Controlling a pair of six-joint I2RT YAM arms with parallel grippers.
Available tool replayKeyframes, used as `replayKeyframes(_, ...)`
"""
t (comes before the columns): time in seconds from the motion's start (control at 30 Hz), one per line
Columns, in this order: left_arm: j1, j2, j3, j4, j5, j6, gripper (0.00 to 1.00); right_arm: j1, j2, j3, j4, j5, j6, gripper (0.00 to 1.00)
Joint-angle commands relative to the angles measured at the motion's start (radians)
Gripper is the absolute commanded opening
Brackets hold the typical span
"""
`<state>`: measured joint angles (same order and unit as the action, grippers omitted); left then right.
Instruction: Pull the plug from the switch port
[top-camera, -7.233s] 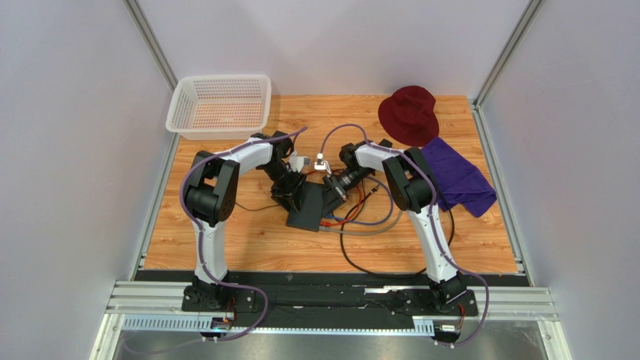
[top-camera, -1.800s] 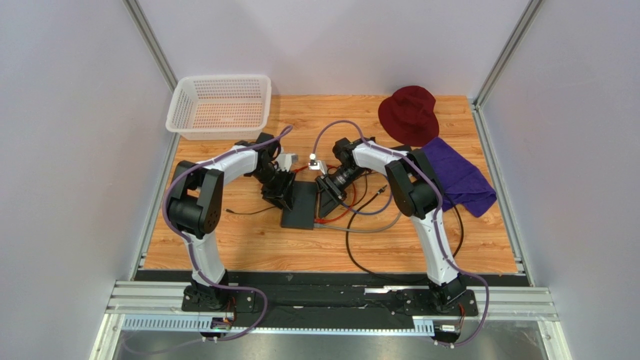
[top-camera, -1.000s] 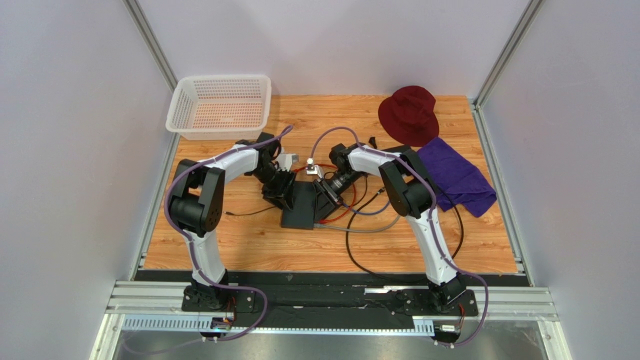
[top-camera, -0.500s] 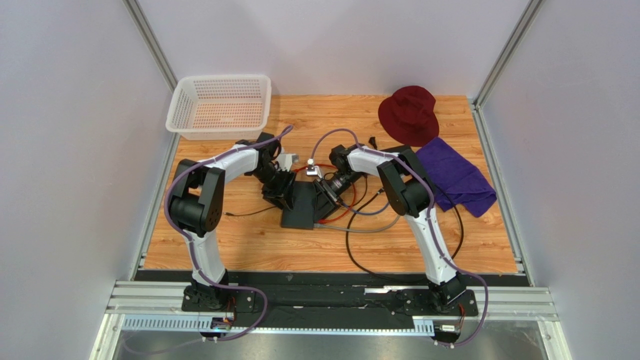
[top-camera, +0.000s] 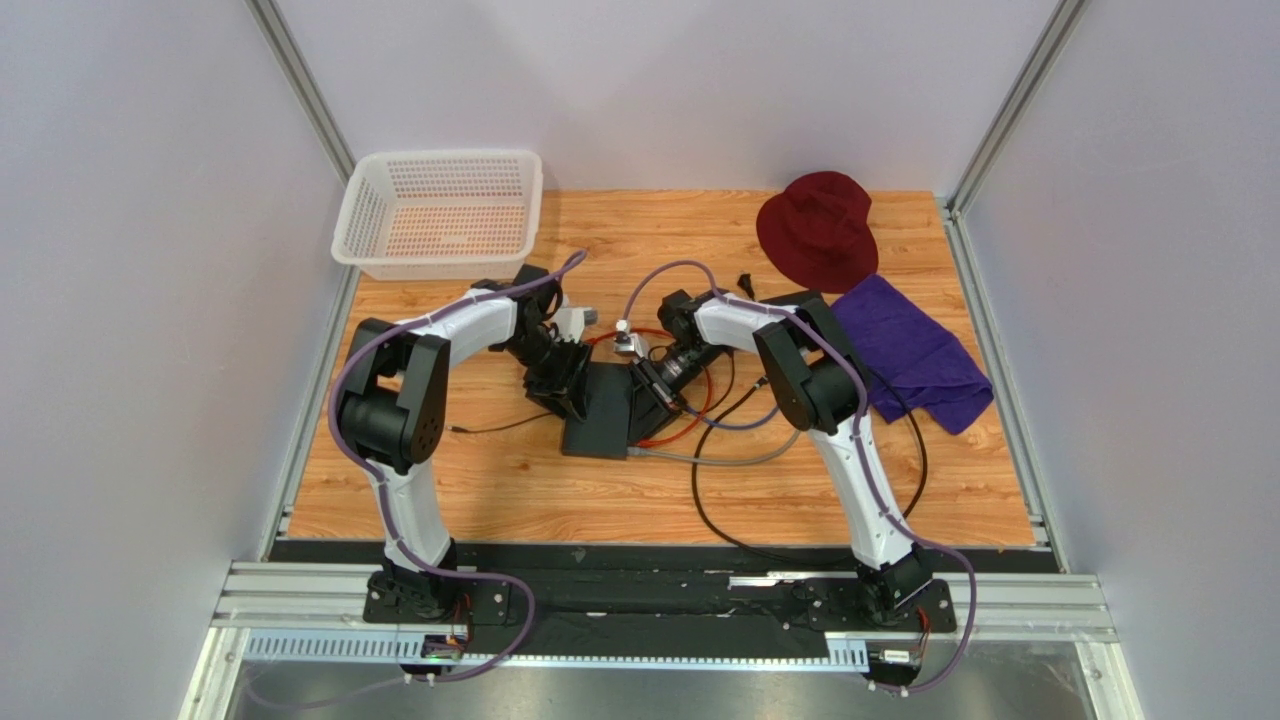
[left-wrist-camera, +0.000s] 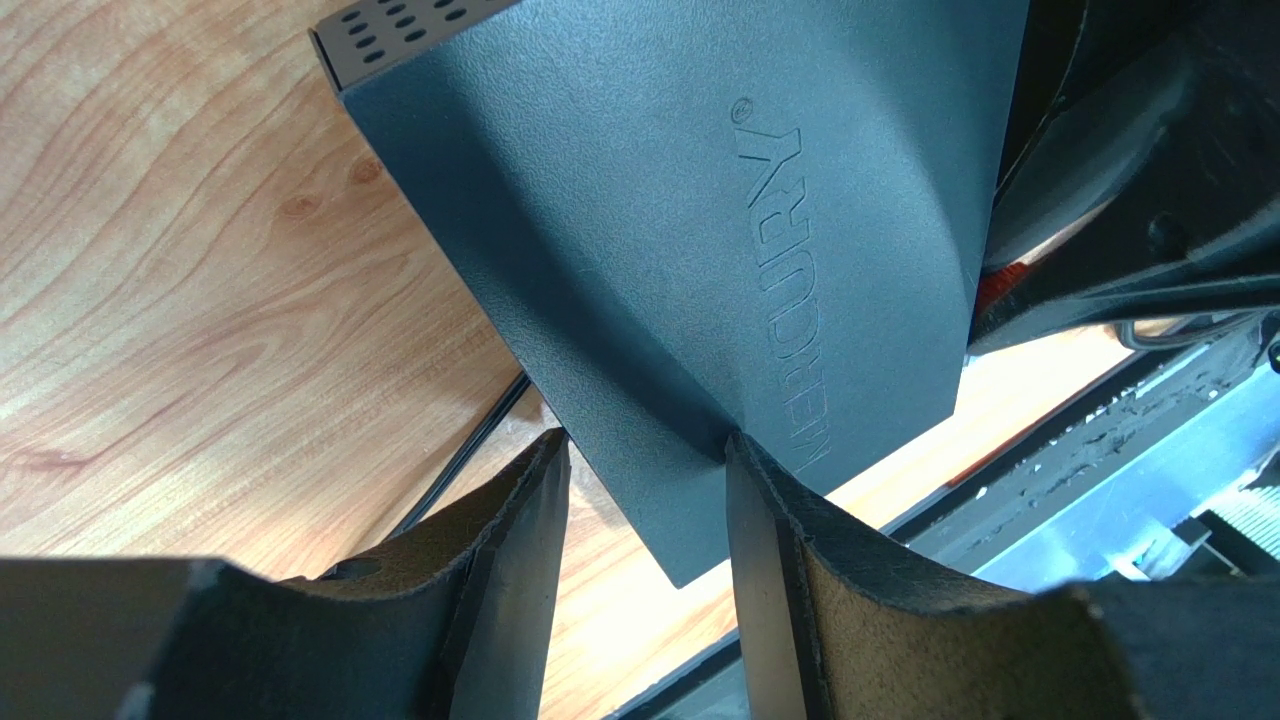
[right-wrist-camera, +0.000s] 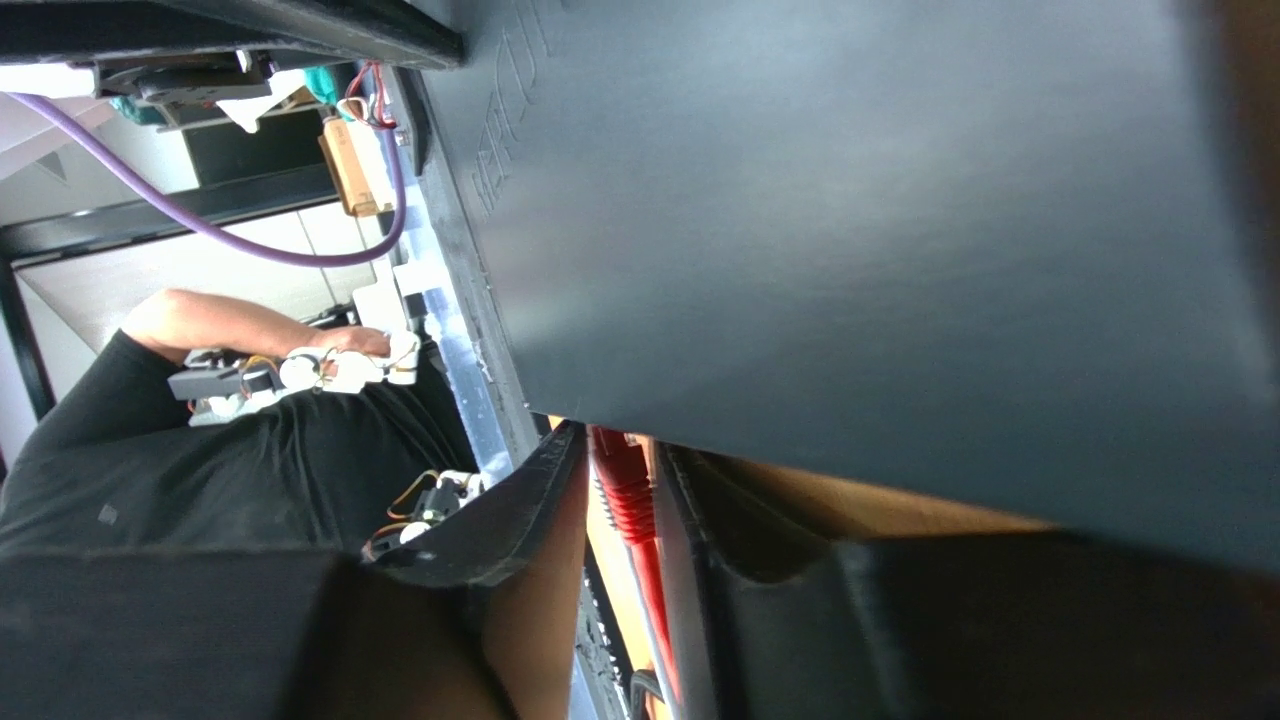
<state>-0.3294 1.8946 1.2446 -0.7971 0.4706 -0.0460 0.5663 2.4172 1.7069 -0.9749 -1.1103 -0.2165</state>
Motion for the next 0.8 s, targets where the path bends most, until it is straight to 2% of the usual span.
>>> replayKeyframes(0.0, -0.003, 0.012, 0.012, 0.026, -0.043, 0.031, 0.51, 0.023, 0.062, -0.013, 0.117, 0.199, -0.023, 0.25)
replayKeyframes(0.13, -0.003, 0.011, 0.013, 0.027, -0.043, 0.032, 0.51, 0.023, 0.069, -0.006, 0.117, 0.221, -0.014, 0.09)
replayKeyframes(0.27, -0.003, 0.011, 0.013, 0.027, -0.043, 0.035, 0.51, 0.021, 0.066, 0.0, 0.108, 0.236, -0.029, 0.01)
replayKeyframes(0.77, -0.003, 0.014, 0.012, 0.029, -0.036, 0.04, 0.51, -0.003, 0.171, 0.111, -0.131, 0.178, -0.192, 0.0)
